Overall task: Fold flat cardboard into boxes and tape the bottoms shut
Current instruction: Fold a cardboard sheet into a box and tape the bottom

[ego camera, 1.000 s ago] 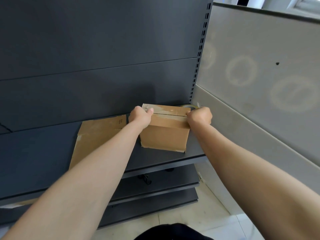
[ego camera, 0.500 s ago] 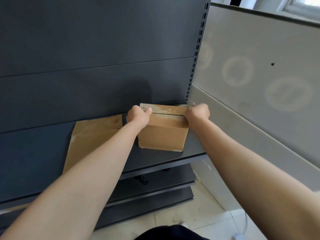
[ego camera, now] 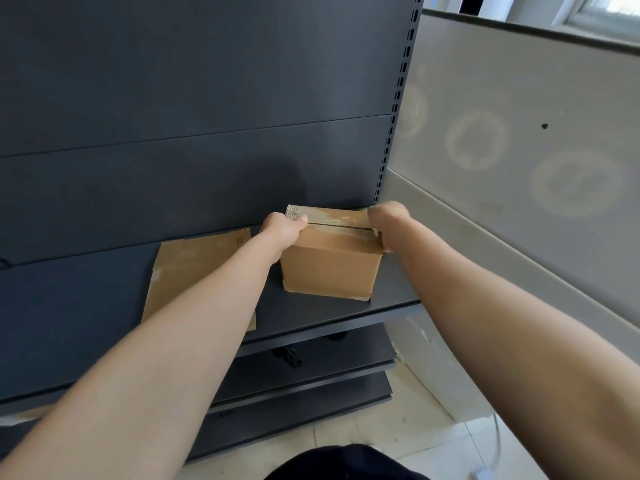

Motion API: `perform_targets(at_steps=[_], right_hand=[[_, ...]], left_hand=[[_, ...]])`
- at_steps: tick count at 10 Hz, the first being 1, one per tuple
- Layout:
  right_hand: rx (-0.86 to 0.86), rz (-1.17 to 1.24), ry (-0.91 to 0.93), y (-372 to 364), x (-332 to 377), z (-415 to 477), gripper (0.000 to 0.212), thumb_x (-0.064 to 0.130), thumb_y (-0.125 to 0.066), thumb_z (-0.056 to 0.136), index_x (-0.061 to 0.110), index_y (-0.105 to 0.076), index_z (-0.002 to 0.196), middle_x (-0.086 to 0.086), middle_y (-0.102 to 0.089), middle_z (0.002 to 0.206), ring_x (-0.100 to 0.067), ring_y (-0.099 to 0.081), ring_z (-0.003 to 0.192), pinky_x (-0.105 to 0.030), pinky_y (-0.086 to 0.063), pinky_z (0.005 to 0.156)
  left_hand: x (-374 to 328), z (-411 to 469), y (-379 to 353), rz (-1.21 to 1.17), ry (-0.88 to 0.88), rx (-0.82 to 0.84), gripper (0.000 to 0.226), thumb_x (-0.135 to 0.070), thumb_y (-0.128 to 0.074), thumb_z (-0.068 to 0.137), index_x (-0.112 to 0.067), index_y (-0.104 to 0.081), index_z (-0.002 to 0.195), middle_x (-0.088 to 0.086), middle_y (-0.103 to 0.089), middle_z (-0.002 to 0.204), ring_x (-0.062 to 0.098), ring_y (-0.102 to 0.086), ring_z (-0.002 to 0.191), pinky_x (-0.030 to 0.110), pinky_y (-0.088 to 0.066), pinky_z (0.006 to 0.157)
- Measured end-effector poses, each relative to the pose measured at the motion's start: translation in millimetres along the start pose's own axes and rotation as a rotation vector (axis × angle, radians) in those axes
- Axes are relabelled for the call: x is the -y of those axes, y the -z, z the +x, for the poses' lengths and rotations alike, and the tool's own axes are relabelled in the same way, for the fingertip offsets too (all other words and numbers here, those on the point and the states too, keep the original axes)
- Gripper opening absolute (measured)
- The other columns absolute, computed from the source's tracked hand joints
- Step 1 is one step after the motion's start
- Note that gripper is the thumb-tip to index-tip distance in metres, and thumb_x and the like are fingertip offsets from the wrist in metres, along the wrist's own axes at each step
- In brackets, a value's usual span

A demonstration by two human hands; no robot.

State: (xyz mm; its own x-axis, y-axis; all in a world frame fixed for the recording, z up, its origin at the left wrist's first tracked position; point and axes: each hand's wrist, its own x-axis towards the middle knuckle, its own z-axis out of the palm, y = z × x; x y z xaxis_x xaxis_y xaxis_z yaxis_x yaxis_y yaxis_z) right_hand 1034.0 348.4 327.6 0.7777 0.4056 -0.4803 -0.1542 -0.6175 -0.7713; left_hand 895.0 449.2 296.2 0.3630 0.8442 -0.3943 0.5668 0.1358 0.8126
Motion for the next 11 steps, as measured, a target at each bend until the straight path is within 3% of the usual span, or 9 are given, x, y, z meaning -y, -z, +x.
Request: perform_targets(at_steps=[2,3,4,5,6,8,9,10,11], right_hand=[[0.115,-0.027,0.051,0,12,-13,0.013,0.020,-0.032,0.100,0.018,-0.044,0.095,0.002,-0.034,0.077,-0.019,-0.042,0.090,-0.032,-0.037,0.087],[0.010,0.039,0.107,-2,20,-9,0.030,0.028,-0.036,0.099,0.008,-0.052,0.117,-0.003,-0.049,0.092,-0.022,-0.054,0.099,-0.034,-0.044,0.099],[-0.068,0.087,0.169,-2,28,-11,0.032,0.035,-0.042,0.097,0.010,-0.058,0.108,-0.007,-0.053,0.093,-0.023,-0.052,0.090,-0.032,-0.046,0.088],[-0.023,0.148,0.163,-9,26,-10,0.037,0.042,-0.048,0.094,0.010,-0.057,0.109,-0.004,-0.055,0.092,-0.025,-0.054,0.089,-0.030,-0.045,0.083],[-0.023,0.240,0.147,-13,17,-10,0.045,0.044,-0.054,0.092,0.006,-0.059,0.115,-0.001,-0.055,0.095,-0.024,-0.055,0.093,-0.030,-0.045,0.082],[0.144,0.407,0.013,-26,-5,-22,0.079,0.080,-0.042,0.075,0.018,-0.054,0.122,0.004,-0.058,0.124,-0.023,-0.056,0.113,-0.043,-0.044,0.102],[0.211,0.524,-0.028,-35,-21,-22,0.086,0.086,-0.039,0.069,0.026,-0.049,0.129,0.005,-0.054,0.129,-0.022,-0.052,0.120,-0.046,-0.042,0.104],[0.243,0.560,-0.050,-43,-35,-7,0.108,0.095,-0.042,0.047,0.028,-0.050,0.131,0.007,-0.055,0.129,-0.021,-0.052,0.121,-0.047,-0.042,0.104],[0.256,0.523,-0.062,-46,-39,-15,0.084,0.089,-0.039,0.065,0.025,-0.060,0.114,0.004,-0.060,0.120,-0.019,-0.056,0.112,-0.042,-0.044,0.101]], left_hand=[[4,-19,10,-0.218,0.076,-0.098,0.058,-0.047,-0.053,0.093,-0.005,-0.045,0.133,0.004,-0.050,0.127,0.024,-0.048,0.109,0.032,-0.035,0.083],[4,-16,21,-0.320,0.081,-0.224,0.059,-0.054,-0.055,0.089,-0.004,-0.051,0.120,0.003,-0.053,0.111,0.022,-0.051,0.096,0.032,-0.041,0.080],[-1,-15,33,-0.344,0.036,-0.318,0.053,-0.055,-0.057,0.087,-0.006,-0.056,0.108,0.002,-0.060,0.100,0.023,-0.057,0.090,0.031,-0.044,0.072],[-2,-14,39,-0.321,-0.018,-0.313,0.010,-0.022,-0.058,0.092,-0.014,-0.055,0.089,-0.002,-0.052,0.082,0.021,-0.051,0.079,0.026,-0.039,0.061],[7,-18,41,-0.299,-0.015,-0.186,0.045,0.000,-0.053,0.093,-0.011,-0.047,0.137,0.007,-0.051,0.136,0.024,-0.050,0.122,0.035,-0.040,0.100],[42,-21,41,-0.330,-0.013,-0.176,0.053,0.018,-0.050,0.086,-0.011,-0.055,0.130,0.005,-0.062,0.118,0.016,-0.056,0.099,0.022,-0.043,0.081],[53,-23,44,-0.284,-0.025,-0.186,0.037,0.016,-0.051,0.084,-0.012,-0.059,0.107,0.007,-0.062,0.103,0.017,-0.056,0.087,0.020,-0.045,0.067],[61,-21,47,-0.343,0.056,-0.109,0.017,0.000,-0.051,0.091,-0.012,-0.053,0.104,0.007,-0.057,0.107,0.024,-0.055,0.106,0.032,-0.045,0.093],[65,-24,54,-0.403,0.112,0.040,0.045,-0.036,-0.038,0.101,-0.002,-0.046,0.131,0.009,-0.053,0.125,0.024,-0.048,0.121,0.038,-0.033,0.107]])
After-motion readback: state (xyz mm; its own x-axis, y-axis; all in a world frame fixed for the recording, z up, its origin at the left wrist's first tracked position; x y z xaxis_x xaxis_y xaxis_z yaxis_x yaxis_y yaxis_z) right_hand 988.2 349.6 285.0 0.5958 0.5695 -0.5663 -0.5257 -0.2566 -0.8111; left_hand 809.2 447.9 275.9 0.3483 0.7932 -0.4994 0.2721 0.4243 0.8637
